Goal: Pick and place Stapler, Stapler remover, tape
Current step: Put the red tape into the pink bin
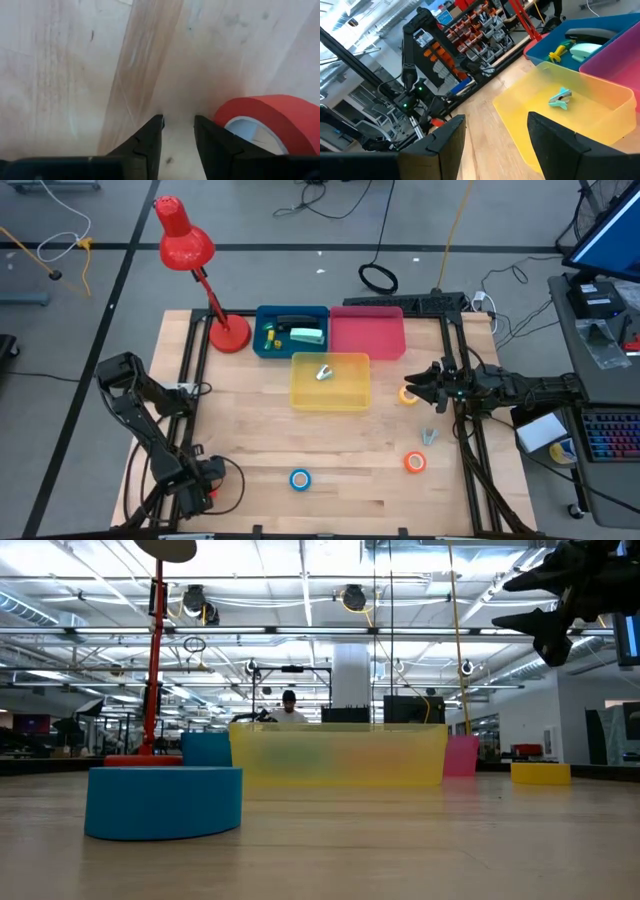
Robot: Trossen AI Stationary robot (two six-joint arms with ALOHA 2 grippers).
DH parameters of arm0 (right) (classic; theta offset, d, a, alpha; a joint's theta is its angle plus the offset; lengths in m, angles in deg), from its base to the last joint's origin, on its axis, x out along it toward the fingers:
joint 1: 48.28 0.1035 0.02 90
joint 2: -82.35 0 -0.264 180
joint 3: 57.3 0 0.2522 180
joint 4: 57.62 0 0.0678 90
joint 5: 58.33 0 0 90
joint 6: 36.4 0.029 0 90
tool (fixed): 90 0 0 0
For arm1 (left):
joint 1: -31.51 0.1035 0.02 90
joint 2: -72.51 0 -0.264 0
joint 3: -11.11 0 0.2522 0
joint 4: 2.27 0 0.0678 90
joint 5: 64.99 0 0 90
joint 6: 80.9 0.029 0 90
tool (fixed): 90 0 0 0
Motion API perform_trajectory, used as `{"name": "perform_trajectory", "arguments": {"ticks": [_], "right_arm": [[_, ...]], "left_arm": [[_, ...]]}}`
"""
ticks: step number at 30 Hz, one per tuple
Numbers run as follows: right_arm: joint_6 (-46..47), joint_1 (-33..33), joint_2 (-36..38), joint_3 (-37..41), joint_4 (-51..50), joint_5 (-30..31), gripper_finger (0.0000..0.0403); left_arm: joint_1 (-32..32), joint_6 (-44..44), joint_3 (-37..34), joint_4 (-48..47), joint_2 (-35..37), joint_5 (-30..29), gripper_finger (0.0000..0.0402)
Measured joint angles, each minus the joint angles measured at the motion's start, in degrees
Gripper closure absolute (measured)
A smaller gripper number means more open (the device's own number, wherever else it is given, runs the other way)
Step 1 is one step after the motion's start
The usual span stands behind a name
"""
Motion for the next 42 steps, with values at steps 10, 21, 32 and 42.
{"name": "perform_trajectory", "arguments": {"ticks": [10, 21, 32, 42], "right_arm": [[0.1, 0.0, 0.0, 0.0, 0.2, 0.0, 0.0195], [0.0, 0.0, 0.0, 0.0, 0.1, 0.0, 0.0195], [0.0, 0.0, 0.0, 0.0, 0.1, 0.0, 0.0195], [-0.4, 0.0, 0.0, 0.0, 0.1, 0.0, 0.0195]], "left_arm": [[1.1, -2.8, -0.2, -1.5, -0.1, -0.3, 0.0393], [1.3, -11.1, -0.3, -4.4, 2.3, -4.3, 0.0399], [1.6, -21.7, -0.5, -19.9, 13.4, -13.9, 0.0386], [0.6, -16.4, 4.3, -9.6, 24.5, -18.9, 0.0385]]}}
